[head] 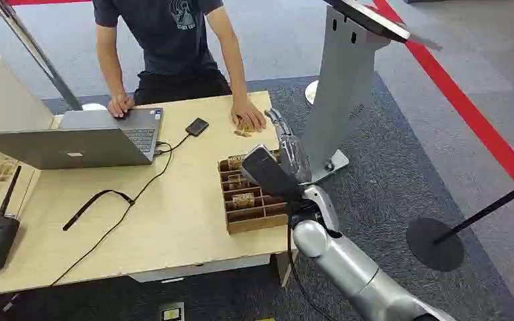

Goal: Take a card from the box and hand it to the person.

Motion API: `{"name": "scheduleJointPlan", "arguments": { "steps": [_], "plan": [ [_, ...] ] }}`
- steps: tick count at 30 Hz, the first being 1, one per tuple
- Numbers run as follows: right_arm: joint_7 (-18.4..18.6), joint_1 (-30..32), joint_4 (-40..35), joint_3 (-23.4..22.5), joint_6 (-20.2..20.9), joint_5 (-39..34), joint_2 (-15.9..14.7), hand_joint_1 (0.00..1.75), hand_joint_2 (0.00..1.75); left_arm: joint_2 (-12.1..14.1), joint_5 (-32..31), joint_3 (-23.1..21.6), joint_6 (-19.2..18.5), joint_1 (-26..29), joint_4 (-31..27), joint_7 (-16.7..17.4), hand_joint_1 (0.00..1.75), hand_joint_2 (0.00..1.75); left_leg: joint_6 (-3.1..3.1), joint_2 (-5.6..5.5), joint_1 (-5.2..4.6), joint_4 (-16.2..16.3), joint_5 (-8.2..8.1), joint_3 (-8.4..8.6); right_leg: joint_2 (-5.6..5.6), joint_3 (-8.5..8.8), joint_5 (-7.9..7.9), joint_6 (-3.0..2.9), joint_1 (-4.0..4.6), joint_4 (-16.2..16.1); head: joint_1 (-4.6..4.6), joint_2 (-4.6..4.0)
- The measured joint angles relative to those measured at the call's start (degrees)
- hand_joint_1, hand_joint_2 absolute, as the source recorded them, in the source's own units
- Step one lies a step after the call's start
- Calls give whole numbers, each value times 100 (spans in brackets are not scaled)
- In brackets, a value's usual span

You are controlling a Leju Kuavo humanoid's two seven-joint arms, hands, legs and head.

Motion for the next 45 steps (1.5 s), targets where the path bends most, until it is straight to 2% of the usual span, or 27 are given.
{"name": "scheduleJointPlan", "arguments": {
  "steps": [19,27,38,40,45],
  "plan": [
    [7,-13,48,37,105,31,9,0,175,11,-20,0,-85,-11,11,52,0,175,0,0,0,0,0,0,0,0,0,0,0,0,0,0],
    [138,-14,52,46,306,98,4,0,175,11,-17,0,-83,-11,13,52,0,175,0,0,0,0,0,0,0,0,0,0,0,0,2,0],
    [199,51,-42,37,350,107,-144,0,175,13,-15,0,-68,-9,15,17,0,175,0,1,0,2,0,1,0,-1,0,0,0,-1,2,0],
    [236,94,-94,35,339,116,-179,0,175,13,-15,0,-5,-6,20,-9,0,175,0,1,0,2,0,1,0,-2,0,0,0,-1,0,0],
    [459,356,-385,20,310,282,-315,0,175,-98,-133,0,533,19,-9,-206,0,175,0,1,1,2,-1,2,0,-1,0,0,0,-2,2,0]
  ]
}}
